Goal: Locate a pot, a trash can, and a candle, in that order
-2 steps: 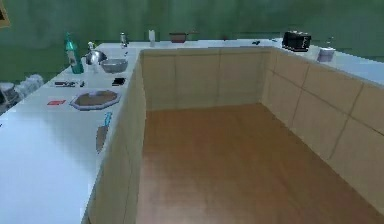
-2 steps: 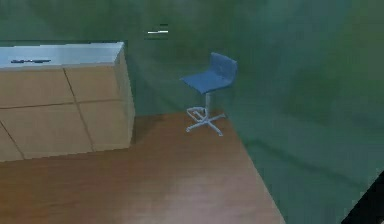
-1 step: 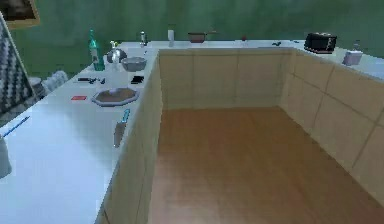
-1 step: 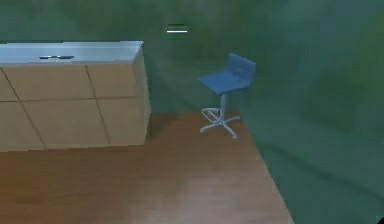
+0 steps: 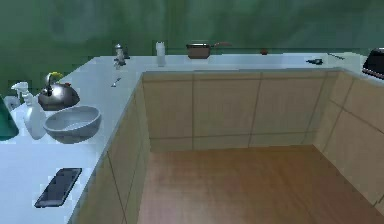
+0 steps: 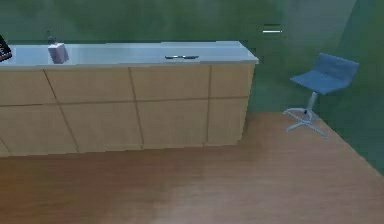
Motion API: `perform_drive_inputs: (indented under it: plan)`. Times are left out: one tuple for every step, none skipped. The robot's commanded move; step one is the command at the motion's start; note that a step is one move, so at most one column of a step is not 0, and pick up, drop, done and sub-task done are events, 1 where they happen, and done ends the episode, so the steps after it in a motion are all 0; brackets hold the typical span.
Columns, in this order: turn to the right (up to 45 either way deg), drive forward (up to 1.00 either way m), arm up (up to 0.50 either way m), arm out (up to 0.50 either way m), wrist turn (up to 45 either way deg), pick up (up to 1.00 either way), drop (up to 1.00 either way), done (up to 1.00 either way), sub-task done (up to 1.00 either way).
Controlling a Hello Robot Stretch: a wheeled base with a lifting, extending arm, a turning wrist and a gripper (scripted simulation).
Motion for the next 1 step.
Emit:
perform_drive_inputs:
  plan:
    - [-6.0,0.0,0.0,0.0,0.0,0.0,0.0,0.0,0.0]
